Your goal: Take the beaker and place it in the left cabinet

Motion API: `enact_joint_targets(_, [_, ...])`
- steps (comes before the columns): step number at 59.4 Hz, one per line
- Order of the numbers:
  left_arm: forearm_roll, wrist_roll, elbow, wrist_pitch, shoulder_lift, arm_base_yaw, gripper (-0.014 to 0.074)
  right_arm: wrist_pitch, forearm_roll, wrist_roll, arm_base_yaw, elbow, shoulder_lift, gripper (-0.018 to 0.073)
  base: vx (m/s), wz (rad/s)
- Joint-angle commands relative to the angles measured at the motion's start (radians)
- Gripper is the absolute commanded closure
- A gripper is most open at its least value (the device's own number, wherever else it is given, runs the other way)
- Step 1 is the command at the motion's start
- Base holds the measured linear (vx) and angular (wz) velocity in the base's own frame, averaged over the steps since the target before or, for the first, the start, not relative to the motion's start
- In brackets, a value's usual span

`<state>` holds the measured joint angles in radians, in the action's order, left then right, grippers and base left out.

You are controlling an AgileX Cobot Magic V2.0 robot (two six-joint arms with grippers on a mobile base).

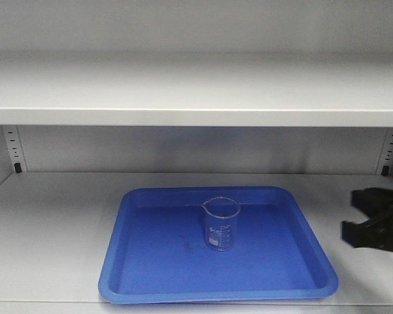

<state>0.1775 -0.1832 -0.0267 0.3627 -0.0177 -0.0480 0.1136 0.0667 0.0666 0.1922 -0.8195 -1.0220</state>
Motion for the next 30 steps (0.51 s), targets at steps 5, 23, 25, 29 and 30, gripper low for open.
enact_joint_targets(5, [0.003,-0.004,0.015,-0.075,-0.010,-0.005,0.0593,-0.185,0.002,-0.012,-0.078,0.093,0.136,0.0564,0.00,0.00])
enact_joint_targets(23, [0.003,-0.004,0.015,-0.075,-0.010,-0.005,0.0593,-0.234,-0.005,0.004,-0.157,0.519,0.537,0.0564,0.00,0.00])
enact_joint_targets(25, [0.003,-0.004,0.015,-0.075,-0.010,-0.005,0.0593,-0.234,-0.005,0.006,-0.158,0.559,0.593,0.0564,0.00,0.00])
enact_joint_targets(29, [0.003,-0.004,0.015,-0.075,-0.010,-0.005,0.0593,-0.234,-0.005,0.006,-0.158,0.645,0.696,0.0564,0.00,0.00])
enact_joint_targets(30, [0.003,-0.004,0.015,-0.075,-0.010,-0.005,0.0593,-0.233,-0.005,0.007,-0.158,0.664,0.720,0.0564,0.00,0.00])
